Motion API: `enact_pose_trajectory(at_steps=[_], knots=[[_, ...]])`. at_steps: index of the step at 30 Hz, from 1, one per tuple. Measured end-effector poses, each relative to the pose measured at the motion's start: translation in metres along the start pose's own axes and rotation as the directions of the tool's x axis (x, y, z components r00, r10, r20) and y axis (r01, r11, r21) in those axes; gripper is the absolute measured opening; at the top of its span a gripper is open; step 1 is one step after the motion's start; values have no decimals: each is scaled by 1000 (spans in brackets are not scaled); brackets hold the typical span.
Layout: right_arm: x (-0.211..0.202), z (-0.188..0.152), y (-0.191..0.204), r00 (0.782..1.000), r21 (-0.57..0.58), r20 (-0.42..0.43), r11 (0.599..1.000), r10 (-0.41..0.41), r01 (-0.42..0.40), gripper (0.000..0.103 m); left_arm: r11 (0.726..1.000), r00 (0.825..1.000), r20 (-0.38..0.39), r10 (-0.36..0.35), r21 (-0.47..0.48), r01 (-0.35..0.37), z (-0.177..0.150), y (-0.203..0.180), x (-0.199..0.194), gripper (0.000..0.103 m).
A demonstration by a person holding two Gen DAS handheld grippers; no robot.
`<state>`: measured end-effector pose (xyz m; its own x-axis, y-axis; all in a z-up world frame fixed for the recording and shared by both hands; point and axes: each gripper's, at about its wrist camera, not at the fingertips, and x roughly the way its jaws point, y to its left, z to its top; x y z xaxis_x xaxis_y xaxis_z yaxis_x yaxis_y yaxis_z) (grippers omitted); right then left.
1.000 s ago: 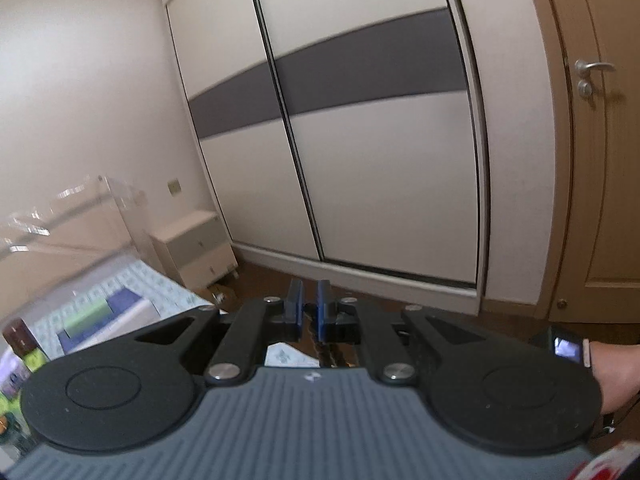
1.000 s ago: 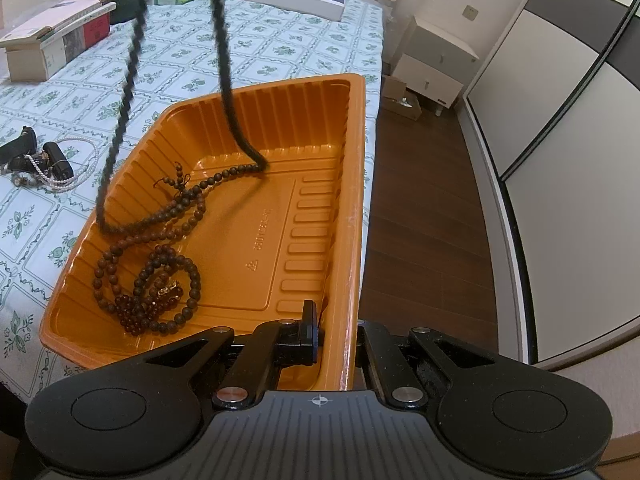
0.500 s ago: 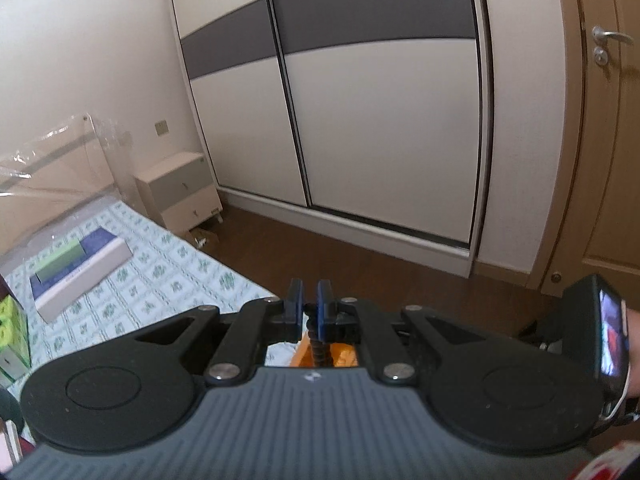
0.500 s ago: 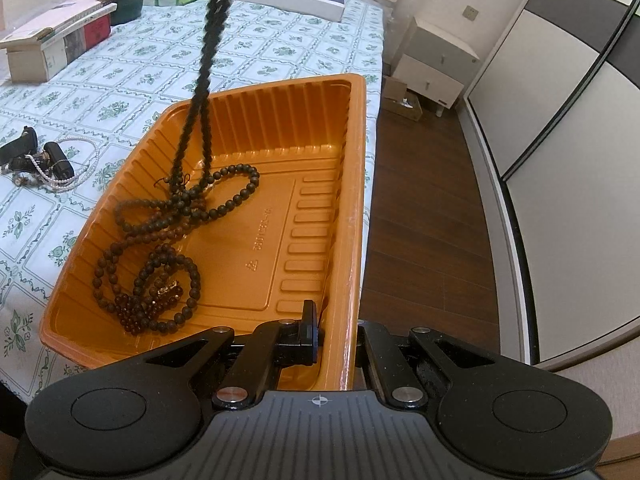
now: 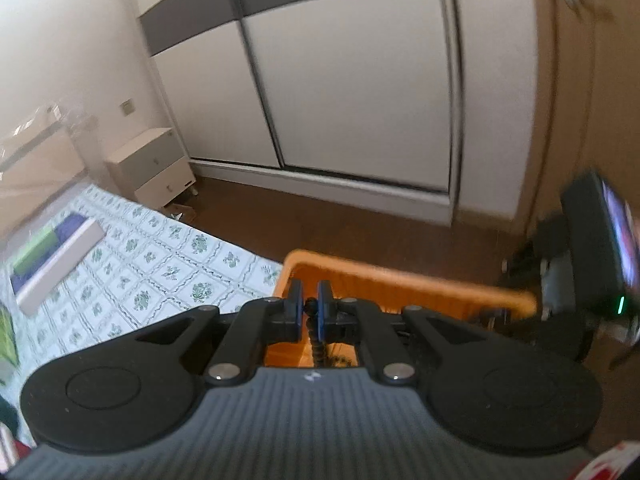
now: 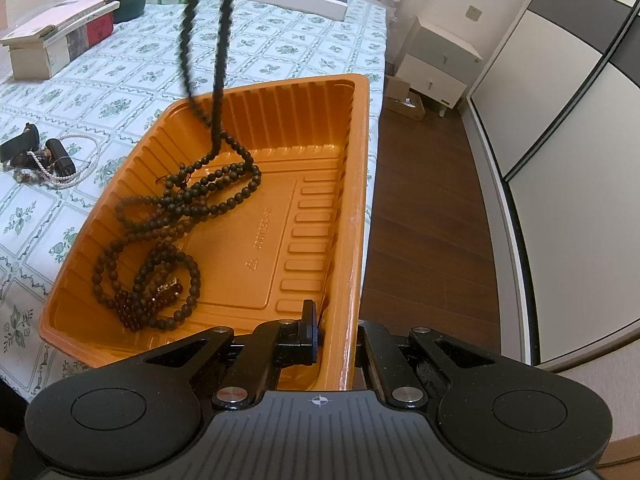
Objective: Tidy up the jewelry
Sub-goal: 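Lift the dark bead strand high with the left gripper over the tray, then lower the dark bead strand into the tray and open the left gripper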
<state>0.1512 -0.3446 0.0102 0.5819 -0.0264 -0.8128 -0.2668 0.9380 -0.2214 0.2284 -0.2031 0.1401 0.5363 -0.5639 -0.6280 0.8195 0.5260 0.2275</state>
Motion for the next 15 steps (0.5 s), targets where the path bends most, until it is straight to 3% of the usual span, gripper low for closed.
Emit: enact_pose_trajectory(at_steps=[7,13,15], knots=[[1,0,1,1000,3,-1,1000,-3,3,3,972,995,-95,-4,232,26,-33,-34,23,6],[0,0,1,1000,4,0,1000,-3,3,3,896,989,-142,31,443,36,-62,-58,40,6],[1,0,1,1000,4,-1,1000,-4,4,3,881,987,-156,35,471,43,-68,-62,45,6]])
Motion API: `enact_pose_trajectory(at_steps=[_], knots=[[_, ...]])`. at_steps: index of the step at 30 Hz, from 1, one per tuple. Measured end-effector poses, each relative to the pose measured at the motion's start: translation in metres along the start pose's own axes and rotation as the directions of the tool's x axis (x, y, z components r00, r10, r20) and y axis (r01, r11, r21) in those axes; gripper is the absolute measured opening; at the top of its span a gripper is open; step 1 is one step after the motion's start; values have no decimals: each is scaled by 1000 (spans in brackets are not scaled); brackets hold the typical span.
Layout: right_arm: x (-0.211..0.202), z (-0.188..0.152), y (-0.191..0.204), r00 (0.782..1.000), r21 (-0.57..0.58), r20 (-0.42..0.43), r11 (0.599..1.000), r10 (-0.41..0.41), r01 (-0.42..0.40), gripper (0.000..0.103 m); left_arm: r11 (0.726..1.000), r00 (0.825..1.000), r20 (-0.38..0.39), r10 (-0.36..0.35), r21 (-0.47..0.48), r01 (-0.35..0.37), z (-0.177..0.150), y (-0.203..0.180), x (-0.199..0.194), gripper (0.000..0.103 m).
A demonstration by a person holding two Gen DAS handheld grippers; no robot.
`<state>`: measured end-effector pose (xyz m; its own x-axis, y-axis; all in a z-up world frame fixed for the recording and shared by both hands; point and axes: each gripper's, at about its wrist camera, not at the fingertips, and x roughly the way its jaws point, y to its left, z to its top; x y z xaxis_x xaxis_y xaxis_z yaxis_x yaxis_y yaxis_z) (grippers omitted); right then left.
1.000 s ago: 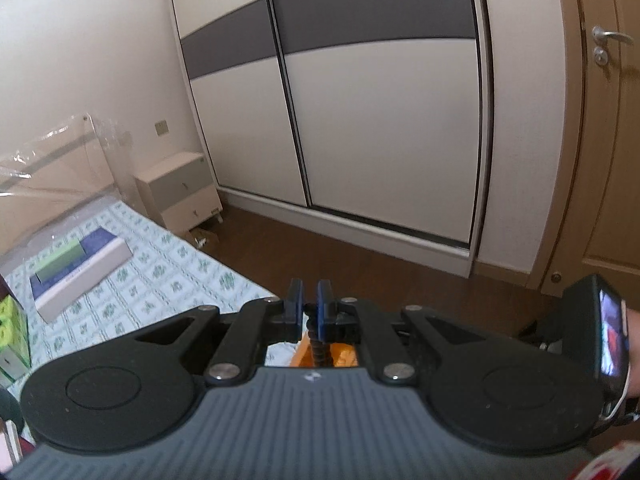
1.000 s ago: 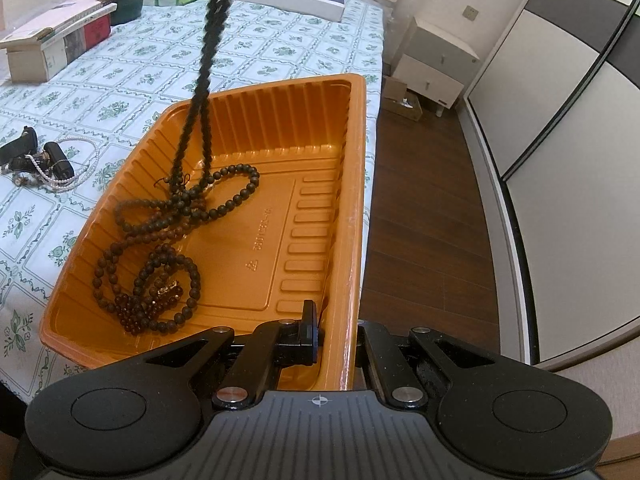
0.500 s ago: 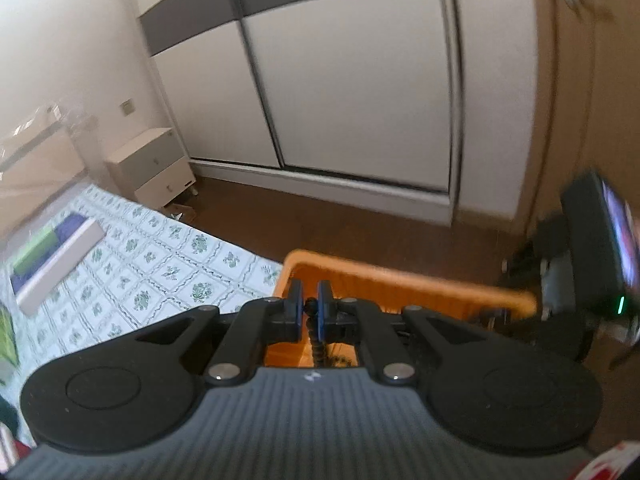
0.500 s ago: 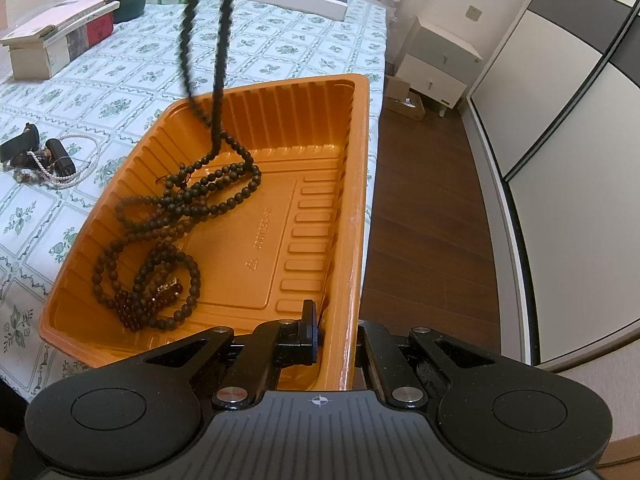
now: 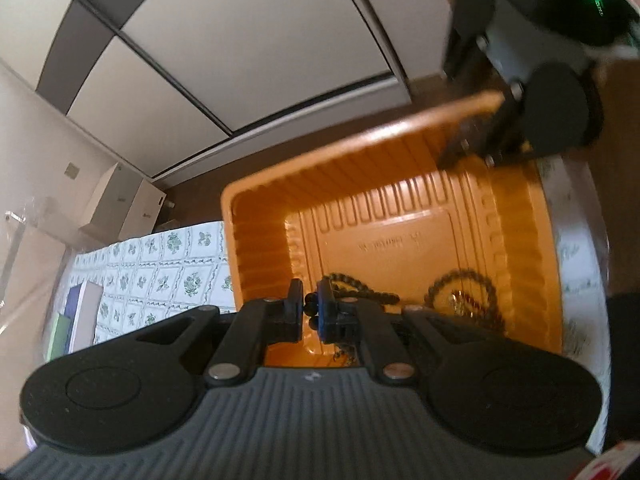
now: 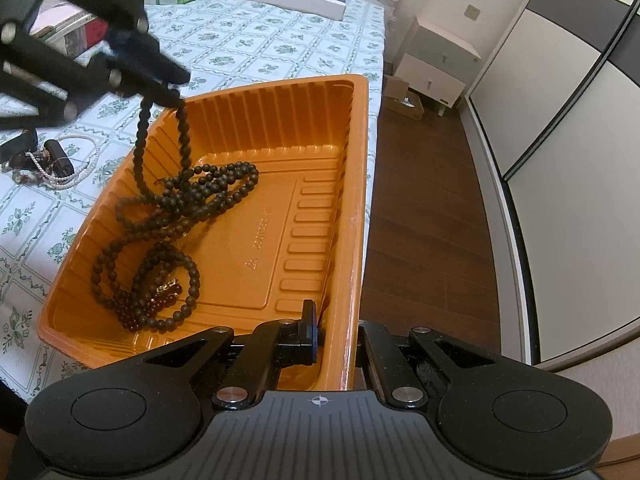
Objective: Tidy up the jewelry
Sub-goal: 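Lower the dark bead strand into the tray and open the left gripper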
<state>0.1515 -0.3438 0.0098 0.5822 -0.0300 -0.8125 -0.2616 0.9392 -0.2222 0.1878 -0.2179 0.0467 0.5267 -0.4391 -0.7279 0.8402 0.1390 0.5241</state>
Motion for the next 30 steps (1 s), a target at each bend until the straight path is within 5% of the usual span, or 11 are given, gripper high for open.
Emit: enact_pose_trajectory(at_steps=[20,30], knots=[[0,-1,-1,1000,1,-1,1000,0,0,3,998,998,-25,-52,-35,51,-3,-3,15,7],[0,-1,-1,1000,2,-1,1000,0,0,3,995,1000,-9,-21,-101,20,-9,8,10,18]])
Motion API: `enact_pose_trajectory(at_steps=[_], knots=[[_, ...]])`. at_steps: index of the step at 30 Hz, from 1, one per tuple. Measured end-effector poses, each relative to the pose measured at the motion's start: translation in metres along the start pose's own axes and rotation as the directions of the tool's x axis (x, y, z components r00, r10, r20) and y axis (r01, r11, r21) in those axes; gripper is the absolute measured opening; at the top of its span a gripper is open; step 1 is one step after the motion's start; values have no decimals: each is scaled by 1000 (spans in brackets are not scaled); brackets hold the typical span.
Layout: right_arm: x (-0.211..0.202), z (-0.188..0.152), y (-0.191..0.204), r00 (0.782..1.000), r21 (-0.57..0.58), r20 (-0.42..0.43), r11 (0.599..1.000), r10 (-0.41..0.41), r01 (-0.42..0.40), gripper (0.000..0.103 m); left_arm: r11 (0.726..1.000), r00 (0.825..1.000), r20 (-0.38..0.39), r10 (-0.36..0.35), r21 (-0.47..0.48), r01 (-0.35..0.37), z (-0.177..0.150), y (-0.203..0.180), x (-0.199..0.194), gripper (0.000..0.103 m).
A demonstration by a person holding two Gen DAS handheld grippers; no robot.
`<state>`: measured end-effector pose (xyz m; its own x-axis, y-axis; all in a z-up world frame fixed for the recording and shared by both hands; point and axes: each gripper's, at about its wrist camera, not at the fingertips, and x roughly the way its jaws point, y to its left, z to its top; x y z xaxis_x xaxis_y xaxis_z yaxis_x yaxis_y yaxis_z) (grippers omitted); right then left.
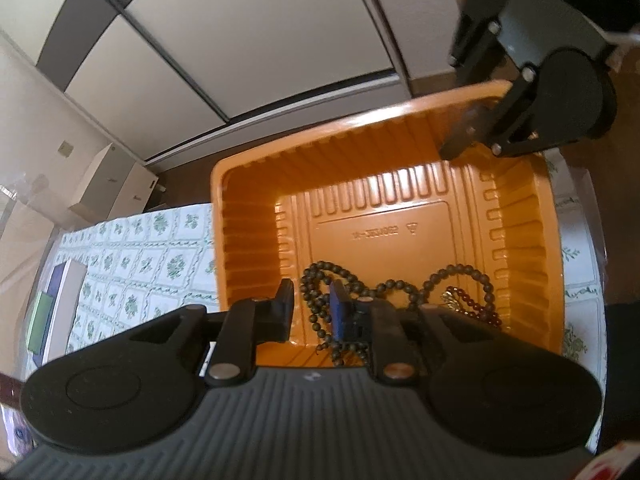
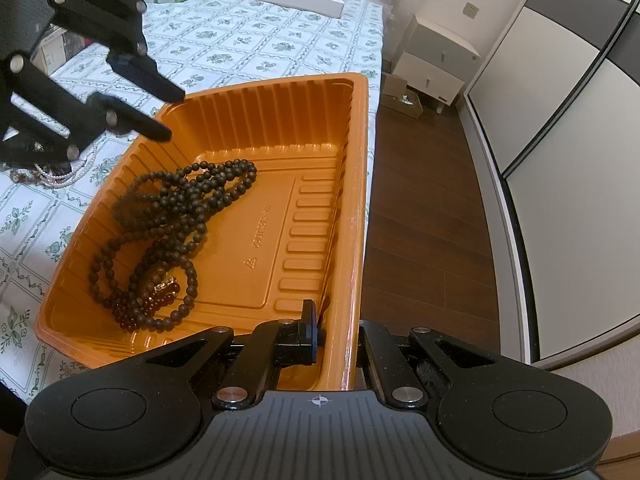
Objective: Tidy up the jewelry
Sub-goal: 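Lower the dark bead strand into the tray and open the left gripper, then move the left gripper back over the black watches on the bed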
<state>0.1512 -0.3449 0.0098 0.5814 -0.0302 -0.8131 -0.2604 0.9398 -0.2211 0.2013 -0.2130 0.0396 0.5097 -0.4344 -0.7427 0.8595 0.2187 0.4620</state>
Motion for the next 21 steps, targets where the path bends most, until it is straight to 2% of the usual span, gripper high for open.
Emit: enact_pose_trajectory(at_steps=[3,7,10,13,18,21], knots=[[0,-1,0,1000,2,0,1000,0,0,3,995,1000,23,14,-97,-12,-9,16,-12,21],[1,-1,-1,1000,4,0,1000,1,-1,3,970,997,48,59,-240,-46,-33,35,-35,26],[1,-1,-1,1000,4,1,1000,1,-1,3,927,995,45,90,-368,-68,-60,47,-54,27],[1,-1,-1,1000,3,0,1000,1,-1,3,873,991,20,131,-477,-106,-93,53,-73,28],[1,-2,-1,1000,3,-2,1000,-2,2,3,787,982,-48,182,-592,-175,-146,51,-98,31],[1,-1,-1,1000,5,-2,1000,-4,4,3,745,974,-100,202,-630,-219,-170,44,-107,34]])
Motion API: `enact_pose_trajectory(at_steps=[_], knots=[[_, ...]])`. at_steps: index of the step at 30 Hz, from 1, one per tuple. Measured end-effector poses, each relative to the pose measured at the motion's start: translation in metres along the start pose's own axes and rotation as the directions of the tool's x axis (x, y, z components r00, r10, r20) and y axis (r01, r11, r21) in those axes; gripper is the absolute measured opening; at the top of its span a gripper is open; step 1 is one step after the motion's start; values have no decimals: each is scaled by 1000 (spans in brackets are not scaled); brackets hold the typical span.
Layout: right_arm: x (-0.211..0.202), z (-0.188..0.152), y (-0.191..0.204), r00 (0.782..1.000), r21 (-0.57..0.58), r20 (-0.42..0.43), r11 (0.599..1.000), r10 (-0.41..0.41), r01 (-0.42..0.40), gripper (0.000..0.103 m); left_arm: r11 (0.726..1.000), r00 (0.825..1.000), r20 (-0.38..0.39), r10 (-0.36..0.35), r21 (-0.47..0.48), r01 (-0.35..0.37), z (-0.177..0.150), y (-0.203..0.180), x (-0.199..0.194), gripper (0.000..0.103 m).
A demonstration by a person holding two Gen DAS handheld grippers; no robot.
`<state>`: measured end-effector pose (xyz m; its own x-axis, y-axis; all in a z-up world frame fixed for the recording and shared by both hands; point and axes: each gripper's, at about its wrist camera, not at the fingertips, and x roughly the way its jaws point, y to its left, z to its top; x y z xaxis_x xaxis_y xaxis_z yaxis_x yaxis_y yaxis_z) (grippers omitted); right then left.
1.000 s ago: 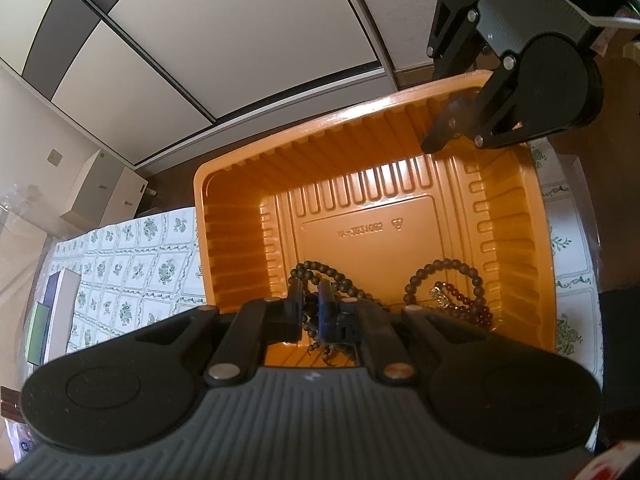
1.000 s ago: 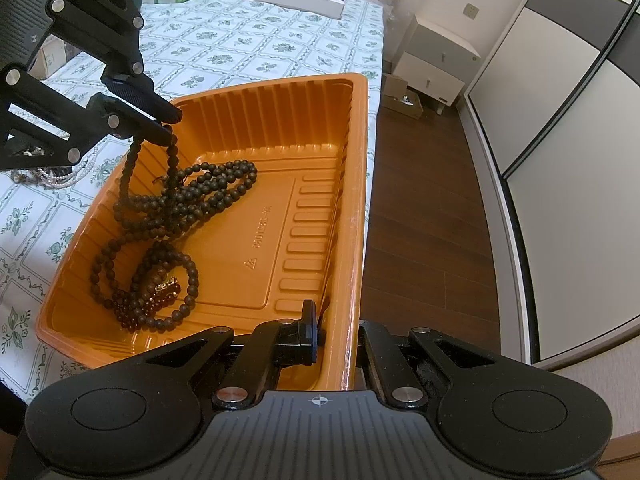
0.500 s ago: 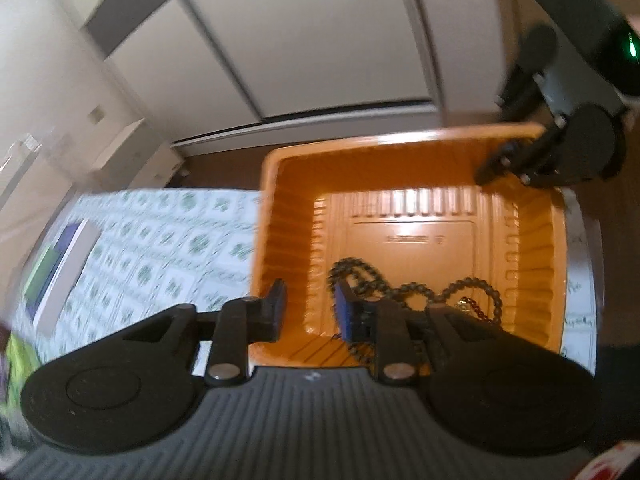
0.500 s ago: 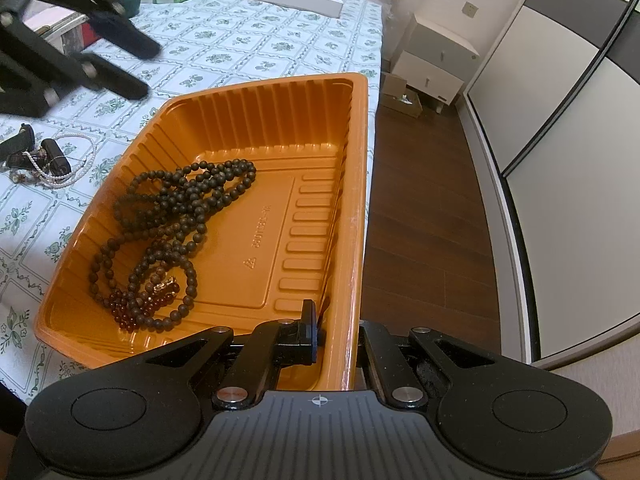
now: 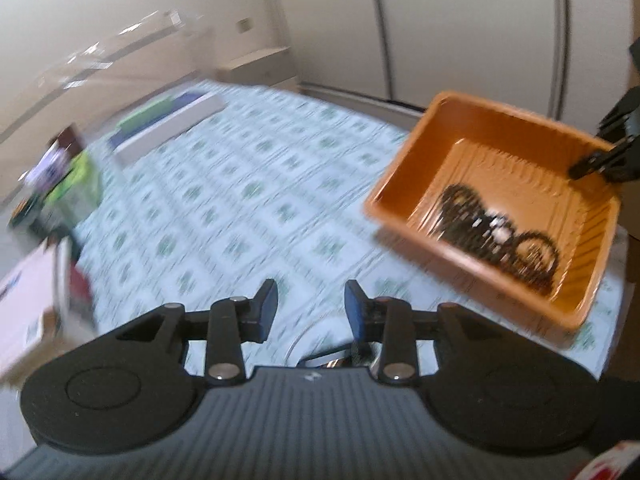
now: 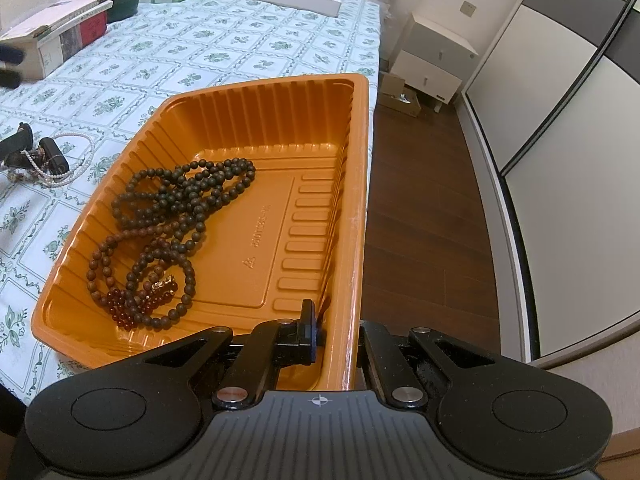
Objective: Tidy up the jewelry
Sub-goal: 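Move the left gripper back over the black watches on the bed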
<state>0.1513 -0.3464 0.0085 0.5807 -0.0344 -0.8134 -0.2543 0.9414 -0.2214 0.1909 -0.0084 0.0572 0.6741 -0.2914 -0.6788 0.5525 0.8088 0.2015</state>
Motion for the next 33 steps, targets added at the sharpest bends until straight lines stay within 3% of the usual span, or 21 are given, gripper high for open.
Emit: enact_pose_trajectory(at_steps=[10,15,21,25,30,33], knots=[[-1,0,1,1000,-1,-2,1000,-2,2,3,977,993,-18,113,-180,-115,-68,31,-19,63],[0,-2,2,1000,3,-5,1000,-5,5,3,964,992,-26,122,-236,-125,-96,32,-21,63],[0,-2,2,1000,2,-8,1000,-4,4,3,964,989,-53,135,-224,-144,-114,23,-7,63],[0,-2,2,1000,2,-8,1000,-5,5,3,971,983,-65,172,-158,-180,-117,17,4,57],[1,-2,2,1000,2,-9,1000,-4,4,3,975,970,-95,224,37,-221,-121,5,26,50],[1,-2,2,1000,5,-10,1000,-4,4,3,963,961,-108,253,121,-240,-125,-1,38,36]])
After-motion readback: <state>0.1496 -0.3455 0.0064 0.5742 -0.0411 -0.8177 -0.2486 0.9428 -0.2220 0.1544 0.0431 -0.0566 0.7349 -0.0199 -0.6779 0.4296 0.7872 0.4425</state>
